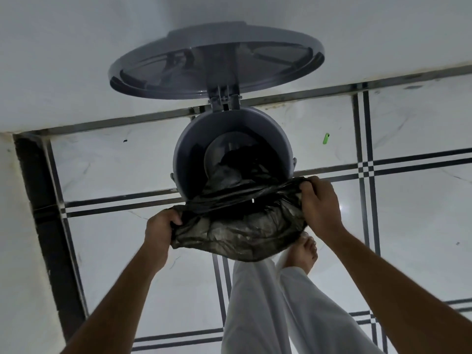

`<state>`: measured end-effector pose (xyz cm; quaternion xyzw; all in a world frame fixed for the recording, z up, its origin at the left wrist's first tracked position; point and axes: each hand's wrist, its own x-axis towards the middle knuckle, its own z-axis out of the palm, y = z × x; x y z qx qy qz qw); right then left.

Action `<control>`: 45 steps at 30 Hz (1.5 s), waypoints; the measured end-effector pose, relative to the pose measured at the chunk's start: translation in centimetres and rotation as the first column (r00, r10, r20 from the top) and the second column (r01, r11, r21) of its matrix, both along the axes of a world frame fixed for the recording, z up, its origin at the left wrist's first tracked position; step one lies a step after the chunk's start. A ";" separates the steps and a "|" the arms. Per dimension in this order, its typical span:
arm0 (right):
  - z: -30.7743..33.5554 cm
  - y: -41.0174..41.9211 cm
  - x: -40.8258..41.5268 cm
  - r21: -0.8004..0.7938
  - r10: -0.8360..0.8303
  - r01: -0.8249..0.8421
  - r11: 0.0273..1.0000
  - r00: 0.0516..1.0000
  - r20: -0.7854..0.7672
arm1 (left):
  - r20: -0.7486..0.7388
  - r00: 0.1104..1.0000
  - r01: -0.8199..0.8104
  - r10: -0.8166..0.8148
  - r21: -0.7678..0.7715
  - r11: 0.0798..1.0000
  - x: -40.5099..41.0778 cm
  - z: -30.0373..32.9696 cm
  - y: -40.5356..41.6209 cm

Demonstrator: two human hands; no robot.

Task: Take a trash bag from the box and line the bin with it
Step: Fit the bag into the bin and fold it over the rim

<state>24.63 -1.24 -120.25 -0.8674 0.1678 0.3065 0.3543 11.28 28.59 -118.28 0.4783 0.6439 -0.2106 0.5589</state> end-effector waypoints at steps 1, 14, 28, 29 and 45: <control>-0.6 -0.2 0.2 -0.025 0.016 -0.016 1.000 0.999 0.032 | -0.036 0.999 0.025 -0.024 0.033 0.999 0.2 -0.1 0.2; 2.5 4.2 8.9 0.146 -0.252 0.234 0.961 0.960 0.120 | 0.066 0.976 0.186 -0.208 0.248 0.951 7.7 -0.4 8.1; 3.1 6.9 14.3 0.411 -0.215 0.324 0.852 0.933 -0.290 | 0.386 0.899 0.335 -0.205 -0.308 0.891 14.8 2.0 12.9; 3.1 7.0 14.5 0.405 -0.240 0.348 0.845 0.925 -0.294 | 0.401 0.899 0.316 -0.176 -0.315 0.895 14.9 1.8 12.7; -1.5 8.2 15.2 0.291 -0.233 0.208 0.934 0.971 0.053 | 0.396 0.896 0.264 -0.201 -0.112 0.958 17.6 -2.3 9.7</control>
